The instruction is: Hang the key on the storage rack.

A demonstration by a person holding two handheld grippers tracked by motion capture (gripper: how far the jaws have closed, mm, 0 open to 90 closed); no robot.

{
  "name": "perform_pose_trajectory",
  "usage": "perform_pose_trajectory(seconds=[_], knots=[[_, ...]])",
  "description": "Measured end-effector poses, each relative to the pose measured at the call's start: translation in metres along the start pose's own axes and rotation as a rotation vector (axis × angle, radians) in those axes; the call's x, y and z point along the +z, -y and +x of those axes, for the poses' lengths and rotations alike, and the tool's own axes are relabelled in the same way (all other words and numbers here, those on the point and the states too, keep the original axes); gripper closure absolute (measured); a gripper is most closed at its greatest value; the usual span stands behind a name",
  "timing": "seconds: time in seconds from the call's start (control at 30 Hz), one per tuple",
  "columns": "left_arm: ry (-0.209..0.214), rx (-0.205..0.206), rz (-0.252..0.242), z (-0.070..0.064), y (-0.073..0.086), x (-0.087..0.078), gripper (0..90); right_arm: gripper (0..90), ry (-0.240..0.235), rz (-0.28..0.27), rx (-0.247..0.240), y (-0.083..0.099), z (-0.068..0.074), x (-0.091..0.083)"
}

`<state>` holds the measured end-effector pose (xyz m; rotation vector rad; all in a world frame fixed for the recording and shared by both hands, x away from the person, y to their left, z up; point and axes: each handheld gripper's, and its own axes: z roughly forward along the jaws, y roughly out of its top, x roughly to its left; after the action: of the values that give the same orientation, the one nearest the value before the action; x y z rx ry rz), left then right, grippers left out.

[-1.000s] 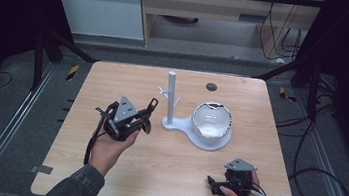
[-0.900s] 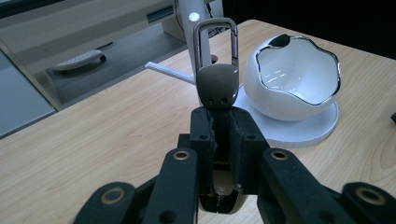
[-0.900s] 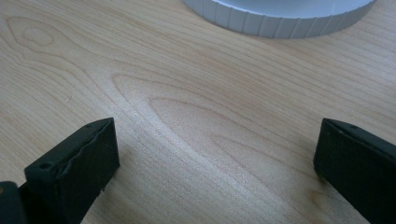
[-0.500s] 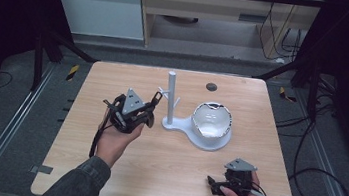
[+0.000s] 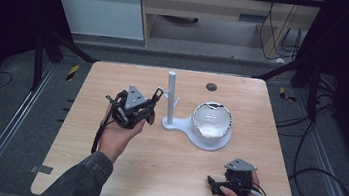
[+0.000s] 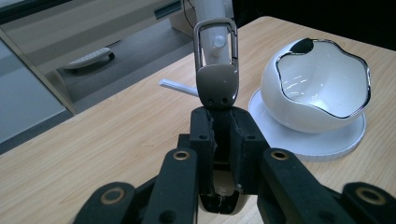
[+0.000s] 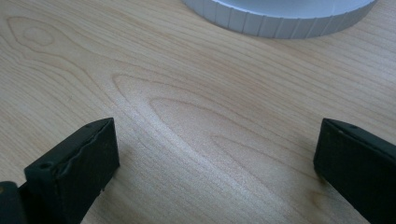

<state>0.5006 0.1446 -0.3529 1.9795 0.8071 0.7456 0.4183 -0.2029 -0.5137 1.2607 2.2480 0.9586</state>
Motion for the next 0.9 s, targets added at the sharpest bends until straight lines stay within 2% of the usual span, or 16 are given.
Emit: perform_pose_trajectory(seconds=[0.03, 0.57, 0.9], knots=[[0.005, -0.009, 0.007, -0.001, 0.000, 0.001, 80.1, 0.4, 0.000, 0.000, 0.000, 0.000, 0.000, 0.000], [0.004, -0.013, 0.020, -0.001, -0.001, 0.021, 80.1, 0.4, 0.000, 0.000, 0.000, 0.000, 0.000, 0.000], [0.012, -0.042, 0.030, -0.002, 0.000, 0.029, 80.1, 0.4, 0.000, 0.000, 0.000, 0.000, 0.000, 0.000]])
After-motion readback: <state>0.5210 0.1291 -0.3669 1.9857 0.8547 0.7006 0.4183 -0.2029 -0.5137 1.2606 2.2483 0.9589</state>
